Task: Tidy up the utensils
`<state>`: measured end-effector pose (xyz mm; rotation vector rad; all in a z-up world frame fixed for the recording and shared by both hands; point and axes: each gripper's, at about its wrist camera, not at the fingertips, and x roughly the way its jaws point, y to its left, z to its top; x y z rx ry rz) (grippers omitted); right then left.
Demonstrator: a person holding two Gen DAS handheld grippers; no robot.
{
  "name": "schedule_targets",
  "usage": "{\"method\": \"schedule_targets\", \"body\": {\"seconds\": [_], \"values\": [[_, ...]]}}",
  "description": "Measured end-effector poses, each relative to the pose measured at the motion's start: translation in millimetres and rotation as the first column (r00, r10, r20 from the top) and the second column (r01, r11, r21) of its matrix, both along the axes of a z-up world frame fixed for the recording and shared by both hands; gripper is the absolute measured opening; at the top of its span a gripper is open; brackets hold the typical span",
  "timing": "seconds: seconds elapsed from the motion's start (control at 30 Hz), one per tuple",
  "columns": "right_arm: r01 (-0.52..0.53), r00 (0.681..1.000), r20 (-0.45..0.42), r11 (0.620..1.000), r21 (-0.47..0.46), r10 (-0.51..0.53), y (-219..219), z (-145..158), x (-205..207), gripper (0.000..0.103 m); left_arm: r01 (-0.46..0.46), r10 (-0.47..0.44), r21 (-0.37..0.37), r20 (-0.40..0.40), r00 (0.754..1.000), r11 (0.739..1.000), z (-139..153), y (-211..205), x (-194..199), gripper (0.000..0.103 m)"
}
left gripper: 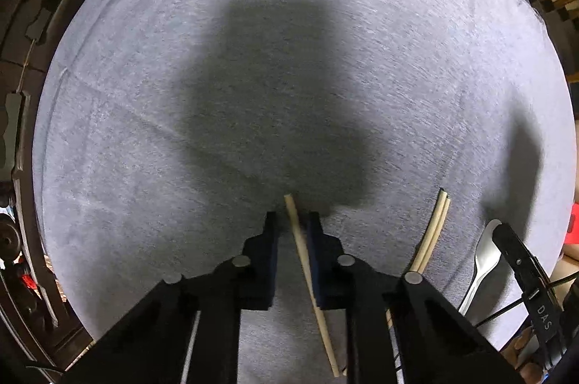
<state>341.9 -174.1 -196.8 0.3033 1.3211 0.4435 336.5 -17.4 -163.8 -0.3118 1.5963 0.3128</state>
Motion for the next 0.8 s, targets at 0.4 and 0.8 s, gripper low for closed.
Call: {"method": "schedule_targets", "body": {"seconds": [0.4,0.8], "values": [[0.02,1.0,0.01,0.995,0.094,-0.022,-10.7,1.7,-1.7,0.006,0.039,-0.035,-0.048,0.077,0.996,0.998,3.7,-15.3,-1.2,0.004],[-0.011,1.0,0.003,0.999,0.049,0.011,-2.9,4.7,-11.0,0.002,0.079,-0.071,-0.064,0.129,0.989,0.995,7.0,-4.0,-34.2,0.004]]}}
